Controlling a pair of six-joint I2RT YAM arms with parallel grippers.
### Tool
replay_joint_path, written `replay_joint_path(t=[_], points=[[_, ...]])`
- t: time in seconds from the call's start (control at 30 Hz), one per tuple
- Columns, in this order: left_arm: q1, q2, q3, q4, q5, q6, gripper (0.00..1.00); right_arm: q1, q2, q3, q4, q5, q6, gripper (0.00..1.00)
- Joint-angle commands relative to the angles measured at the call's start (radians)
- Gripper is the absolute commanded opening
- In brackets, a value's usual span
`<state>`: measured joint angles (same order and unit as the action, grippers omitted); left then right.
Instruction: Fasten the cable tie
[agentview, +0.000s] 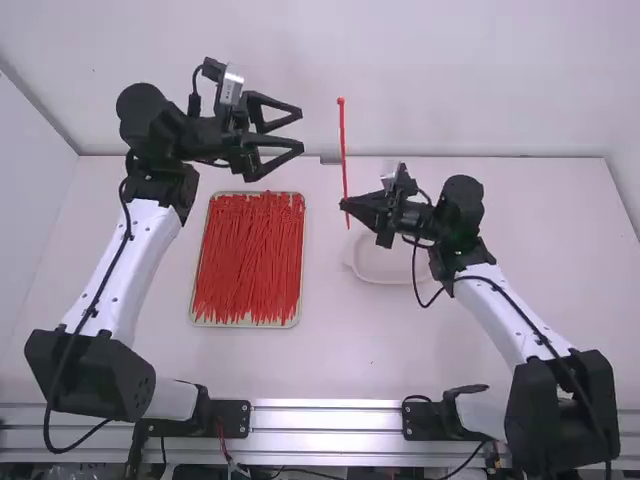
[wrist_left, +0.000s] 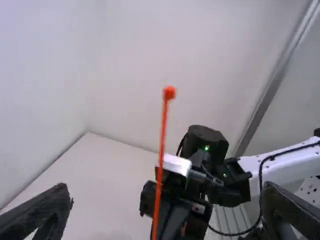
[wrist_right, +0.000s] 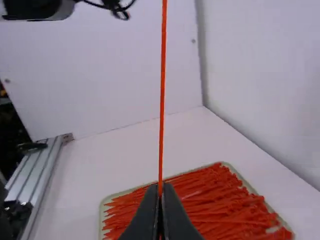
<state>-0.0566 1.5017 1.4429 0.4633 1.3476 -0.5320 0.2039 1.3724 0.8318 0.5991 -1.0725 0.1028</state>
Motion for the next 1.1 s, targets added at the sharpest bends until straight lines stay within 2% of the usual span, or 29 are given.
replay_joint_path(t=[0.0,0.27,0.57,0.83,1.07], points=[[0.002,0.000,0.023,-0.017,-0.018,0.064,0.99,-0.028,0.002,0.031,0.002,0.093,0.058,0.00],[0.010,0.000,0.023,-0.095,-0.060,0.122,0.99,-0.098,0.002,0.033,-0.037,0.264,0.085,0.00],[0.005,0.000,0.023,-0.145,-0.118,0.148,0.99,-0.116,0.002,0.033,-0.100,0.504,0.167,0.00],[0.008,0.000,0.022,-0.171,-0.136,0.148,0.99,-0.019,0.002,0.033,-0.186,0.818,0.163,0.00],[0.008,0.000,0.022,-0.192,-0.140,0.166,0.99,0.108,-0.014,0.033,-0.253,1.115,0.150,0.00]])
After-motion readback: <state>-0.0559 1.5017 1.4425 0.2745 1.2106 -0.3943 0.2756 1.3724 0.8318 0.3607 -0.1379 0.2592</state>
